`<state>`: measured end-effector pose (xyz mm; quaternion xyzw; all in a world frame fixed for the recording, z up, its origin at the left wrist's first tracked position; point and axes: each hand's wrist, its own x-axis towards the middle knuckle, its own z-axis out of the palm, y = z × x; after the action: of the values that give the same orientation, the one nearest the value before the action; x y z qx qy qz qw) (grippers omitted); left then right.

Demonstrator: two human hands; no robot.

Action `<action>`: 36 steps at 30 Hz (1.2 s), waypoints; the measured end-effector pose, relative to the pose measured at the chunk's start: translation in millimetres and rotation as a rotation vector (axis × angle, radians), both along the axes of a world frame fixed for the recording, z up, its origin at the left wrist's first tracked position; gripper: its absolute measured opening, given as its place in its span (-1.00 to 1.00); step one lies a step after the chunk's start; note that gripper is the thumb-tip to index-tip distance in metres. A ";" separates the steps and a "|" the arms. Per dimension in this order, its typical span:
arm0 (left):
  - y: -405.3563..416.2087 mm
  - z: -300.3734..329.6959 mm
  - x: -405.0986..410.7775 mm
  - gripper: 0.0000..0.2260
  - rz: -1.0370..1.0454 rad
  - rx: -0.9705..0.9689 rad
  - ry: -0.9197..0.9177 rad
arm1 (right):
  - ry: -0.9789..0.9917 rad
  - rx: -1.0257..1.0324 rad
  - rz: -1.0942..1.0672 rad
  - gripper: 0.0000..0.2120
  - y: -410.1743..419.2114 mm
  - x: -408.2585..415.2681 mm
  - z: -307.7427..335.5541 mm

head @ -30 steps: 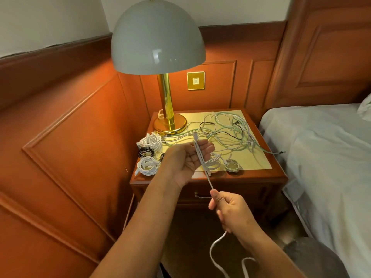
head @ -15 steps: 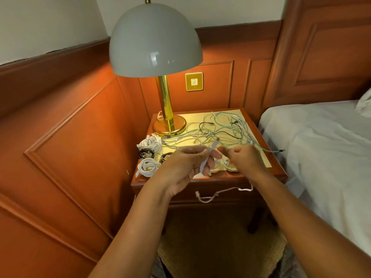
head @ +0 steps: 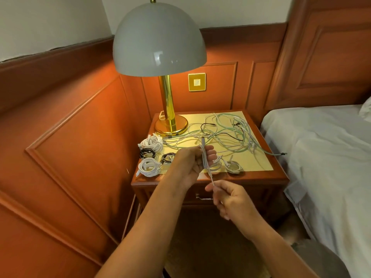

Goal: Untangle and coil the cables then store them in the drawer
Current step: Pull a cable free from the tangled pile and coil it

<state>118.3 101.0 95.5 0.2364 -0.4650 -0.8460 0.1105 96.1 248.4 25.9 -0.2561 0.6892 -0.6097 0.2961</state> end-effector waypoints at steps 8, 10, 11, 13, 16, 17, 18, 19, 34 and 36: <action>-9.5 12.4 7.6 -0.68 0.026 0.129 0.124 | -0.167 0.009 -0.006 -0.65 -0.4 -6.6 -30.6; -10.2 15.0 10.3 -0.69 0.008 0.121 0.187 | -0.179 -0.030 0.022 -0.75 -2.1 -12.3 -32.2; -10.2 16.8 11.9 -0.70 -0.009 0.108 0.212 | -0.181 -0.027 0.025 -0.75 -2.6 -16.8 -32.6; -7.8 20.1 16.0 -0.71 -0.064 0.077 0.250 | -0.147 0.022 -0.002 -0.76 -3.6 -27.6 -31.0; -1.5 21.7 23.5 -0.74 -0.212 0.012 0.277 | -0.011 0.204 -0.126 -0.58 -6.8 -47.7 -11.1; 0.3 21.0 25.9 -0.75 -0.270 -0.039 0.265 | 0.061 0.260 -0.176 -0.50 -8.4 -56.7 -2.1; 1.9 19.7 27.9 -0.76 -0.329 -0.102 0.243 | 0.131 0.286 -0.215 -0.47 -9.5 -64.5 8.7; 3.0 17.9 29.3 -0.76 -0.385 -0.181 0.207 | 0.190 0.274 -0.242 -0.48 -10.5 -72.2 21.0; 10.0 -9.0 -5.9 -0.72 -0.057 -0.050 0.024 | 0.083 0.014 -0.087 -0.72 8.8 14.6 17.2; 13.7 -8.3 -6.1 -0.71 -0.040 0.044 0.073 | -0.049 -0.004 -0.078 -0.77 10.3 19.8 -4.5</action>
<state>112.2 114.7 87.2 0.1983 -0.4465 -0.8662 0.1054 115.9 258.7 21.3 -0.2144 0.6899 -0.6285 0.2883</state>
